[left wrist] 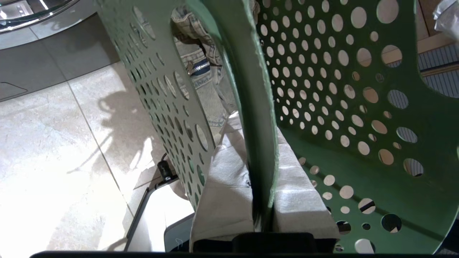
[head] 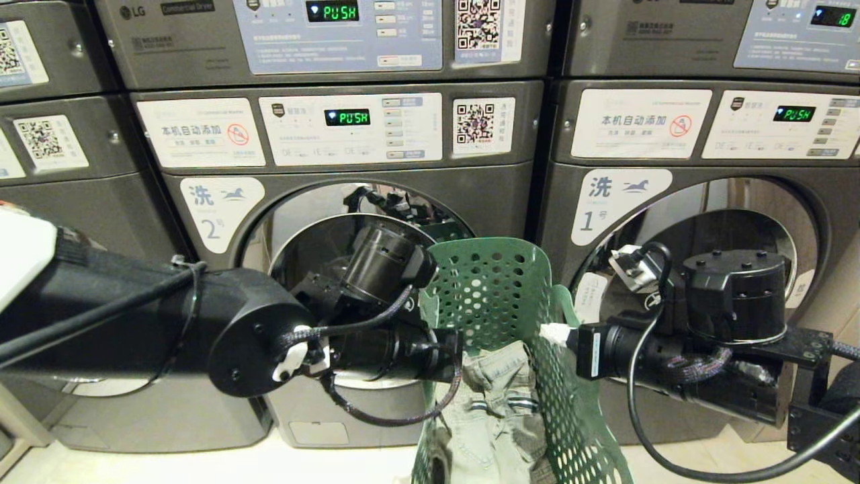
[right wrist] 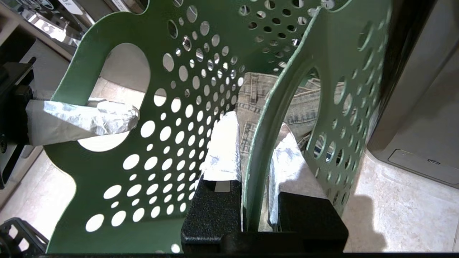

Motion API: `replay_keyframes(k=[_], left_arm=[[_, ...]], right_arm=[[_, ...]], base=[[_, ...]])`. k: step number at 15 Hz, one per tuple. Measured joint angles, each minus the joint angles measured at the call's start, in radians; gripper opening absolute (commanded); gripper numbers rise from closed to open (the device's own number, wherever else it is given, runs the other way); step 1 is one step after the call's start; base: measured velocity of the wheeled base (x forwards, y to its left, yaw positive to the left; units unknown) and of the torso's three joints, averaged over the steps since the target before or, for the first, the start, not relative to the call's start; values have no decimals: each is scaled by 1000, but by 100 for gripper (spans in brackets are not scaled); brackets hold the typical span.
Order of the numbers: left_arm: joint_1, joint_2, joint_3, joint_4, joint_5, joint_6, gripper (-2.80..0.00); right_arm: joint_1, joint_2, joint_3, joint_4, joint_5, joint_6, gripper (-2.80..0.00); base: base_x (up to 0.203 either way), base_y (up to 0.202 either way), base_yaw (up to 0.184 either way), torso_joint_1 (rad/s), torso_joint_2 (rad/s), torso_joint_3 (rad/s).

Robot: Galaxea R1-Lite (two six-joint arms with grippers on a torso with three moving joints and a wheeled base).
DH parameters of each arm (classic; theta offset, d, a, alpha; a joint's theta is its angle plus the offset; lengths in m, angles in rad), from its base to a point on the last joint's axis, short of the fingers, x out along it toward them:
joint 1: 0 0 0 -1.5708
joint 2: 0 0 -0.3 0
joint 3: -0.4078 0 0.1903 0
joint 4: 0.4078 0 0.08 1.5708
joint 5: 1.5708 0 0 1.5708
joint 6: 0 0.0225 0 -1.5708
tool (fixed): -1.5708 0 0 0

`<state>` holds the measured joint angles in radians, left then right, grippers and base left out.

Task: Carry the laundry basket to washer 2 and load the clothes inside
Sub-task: Pick up the clothes basket and put it beside the washing machine

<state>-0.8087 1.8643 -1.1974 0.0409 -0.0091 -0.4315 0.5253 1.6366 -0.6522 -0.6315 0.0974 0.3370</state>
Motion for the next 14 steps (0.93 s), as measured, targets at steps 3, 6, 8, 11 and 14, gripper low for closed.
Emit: replay_keyframes(k=[3,6,8,11,14], left_arm=[[-2,0,1,-1,1,0,-280],[-4,0,10,-1,1,0,-280],[-5,0,13,-1,1,0,-280],[-6,0,14,-3,3,0,-280],[-7,-1,13,-4,0,0,-280]], right_arm=[[0,-1,1,0,0,-1,-280],[1,-4,6,-1,0,-3,-280],[0,-6,8,2,0,-3,-280],[0,-8,9,0,-2,-2,-280],[1,-9,10,-1,-1,-2,-280]], base=[[0,0,0,0,0,0],[-179,0,2,6,-2,4],[-197,0,1,-1,3,3],[-191,0,3,-2,2,3],[-48,0,0,-1,1,2]])
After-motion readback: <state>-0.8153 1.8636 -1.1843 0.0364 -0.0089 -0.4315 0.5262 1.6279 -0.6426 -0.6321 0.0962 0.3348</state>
